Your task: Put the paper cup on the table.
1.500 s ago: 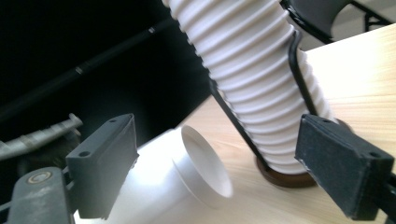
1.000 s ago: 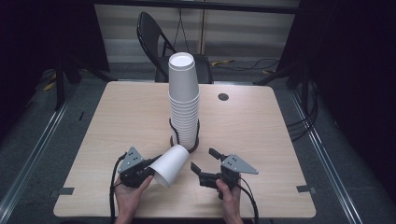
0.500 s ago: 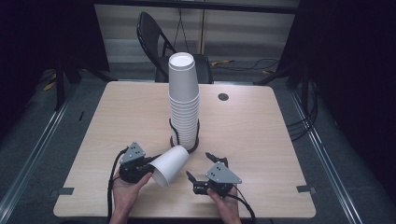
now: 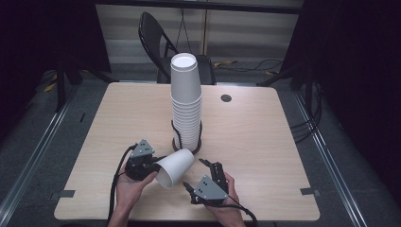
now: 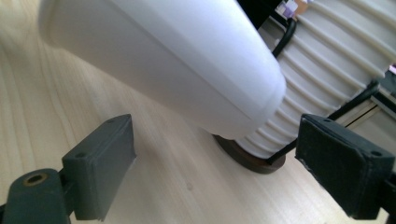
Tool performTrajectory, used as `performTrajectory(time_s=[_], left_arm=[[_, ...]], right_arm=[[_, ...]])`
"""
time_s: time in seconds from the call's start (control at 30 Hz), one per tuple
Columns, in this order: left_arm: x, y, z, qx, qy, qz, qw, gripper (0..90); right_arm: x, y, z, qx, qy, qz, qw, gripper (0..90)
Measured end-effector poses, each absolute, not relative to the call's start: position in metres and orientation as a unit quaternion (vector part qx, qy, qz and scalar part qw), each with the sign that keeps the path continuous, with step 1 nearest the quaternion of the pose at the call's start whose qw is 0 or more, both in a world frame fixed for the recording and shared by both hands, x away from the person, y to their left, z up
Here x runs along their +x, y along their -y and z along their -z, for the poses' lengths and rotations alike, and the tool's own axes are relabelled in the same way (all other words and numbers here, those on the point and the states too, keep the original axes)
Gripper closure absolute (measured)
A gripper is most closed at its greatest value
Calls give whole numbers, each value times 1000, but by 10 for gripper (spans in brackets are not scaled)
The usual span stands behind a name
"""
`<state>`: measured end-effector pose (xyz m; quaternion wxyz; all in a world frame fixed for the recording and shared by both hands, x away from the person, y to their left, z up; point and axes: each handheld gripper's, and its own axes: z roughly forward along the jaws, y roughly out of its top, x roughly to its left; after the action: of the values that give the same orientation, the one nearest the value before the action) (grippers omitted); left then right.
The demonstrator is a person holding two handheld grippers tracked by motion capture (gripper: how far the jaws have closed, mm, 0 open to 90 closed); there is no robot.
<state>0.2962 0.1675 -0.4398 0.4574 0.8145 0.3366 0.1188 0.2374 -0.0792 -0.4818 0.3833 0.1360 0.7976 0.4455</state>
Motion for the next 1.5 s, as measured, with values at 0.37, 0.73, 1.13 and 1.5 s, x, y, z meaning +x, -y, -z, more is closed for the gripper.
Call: performTrajectory(time_s=[0.37, 0.73, 1.13, 1.5], left_arm=[[301, -154, 433, 843, -324, -103, 418, 866], [307, -147, 431, 863, -313, -75, 389, 866], [307, -133, 424, 872, -296, -54, 386, 867], [307, -127, 425, 871, -299, -40, 388, 871]], right_arm=[[233, 70, 483, 94, -808, -406, 416, 119], [229, 61, 486, 53, -802, -375, 461, 122], [227, 47, 481, -3, -786, -385, 484, 94], [228, 34, 475, -41, -779, -399, 482, 92]])
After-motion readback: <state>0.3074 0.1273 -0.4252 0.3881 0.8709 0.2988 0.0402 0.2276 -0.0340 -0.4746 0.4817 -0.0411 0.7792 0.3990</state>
